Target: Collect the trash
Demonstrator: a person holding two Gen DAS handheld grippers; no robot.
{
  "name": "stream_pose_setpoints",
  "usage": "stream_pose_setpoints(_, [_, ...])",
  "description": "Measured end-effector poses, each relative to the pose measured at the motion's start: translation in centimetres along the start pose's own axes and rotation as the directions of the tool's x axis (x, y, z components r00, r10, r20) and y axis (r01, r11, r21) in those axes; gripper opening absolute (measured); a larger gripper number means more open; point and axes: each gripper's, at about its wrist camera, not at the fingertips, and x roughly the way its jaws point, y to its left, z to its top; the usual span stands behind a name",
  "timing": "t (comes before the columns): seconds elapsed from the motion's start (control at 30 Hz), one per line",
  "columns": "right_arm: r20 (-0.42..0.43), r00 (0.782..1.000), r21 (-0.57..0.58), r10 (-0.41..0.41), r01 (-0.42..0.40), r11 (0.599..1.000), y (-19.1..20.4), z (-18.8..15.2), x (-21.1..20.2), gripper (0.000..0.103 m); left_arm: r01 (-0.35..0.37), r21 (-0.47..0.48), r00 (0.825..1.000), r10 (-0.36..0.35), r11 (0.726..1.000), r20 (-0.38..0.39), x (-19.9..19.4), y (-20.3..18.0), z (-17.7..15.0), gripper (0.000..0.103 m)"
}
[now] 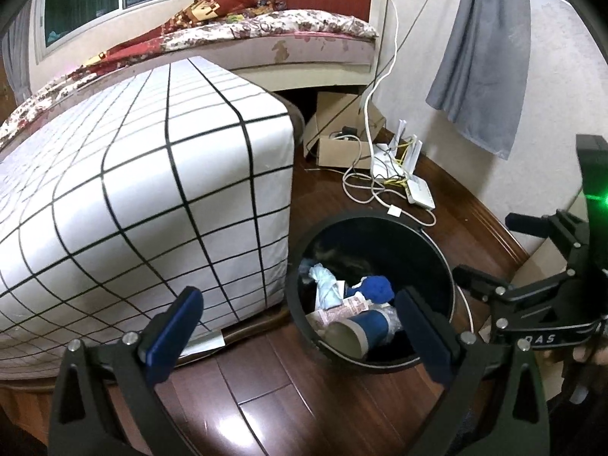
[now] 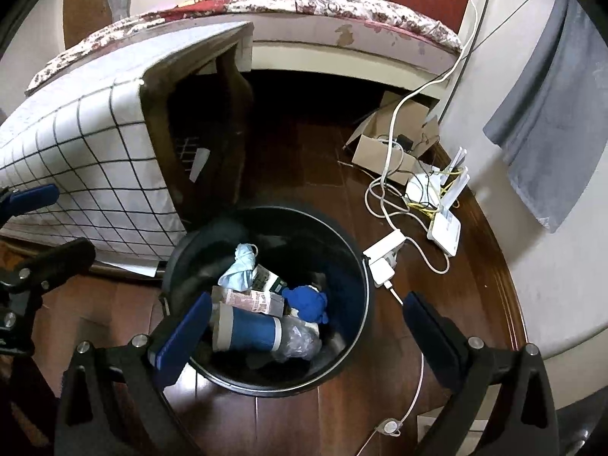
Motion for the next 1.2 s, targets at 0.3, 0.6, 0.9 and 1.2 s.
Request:
stream_pose_setpoints(0.3, [0.041,0.999,0.074,-0.020,0.017,0.997,0.8,0.6,-4.7,0.102,-0.026,-0.019,0.999,0.027,0.999,0.043,-4.1,1.8,0.5,0.102])
stream_pose_setpoints(0.6, [0.083,0.995,0.088,-0.048,0.041,0.995,3.3,2.3,-11.7,0.102,-0.034,-0.045,0.994,0.039,0.998,0.106,-9.9,3.7,1.1,0.102])
stream_pose_setpoints(0.9, [0.115,0.991,0.073,-0.064,0.056,0.996,5.2,3.3,-16.8,0.102,-0.016,-0.032,0.980,0.022,0.999,0.197,-15.3,3.2,1.3,0.102])
stream_pose_setpoints(1.2, [0.212,0.973,0.086,-0.089,0.072,0.994,6.3,3.4,-23.2,0.102,-0.029,-0.030,0.958,0.036,0.999,0.283,-20.6,3.2,1.2,0.102])
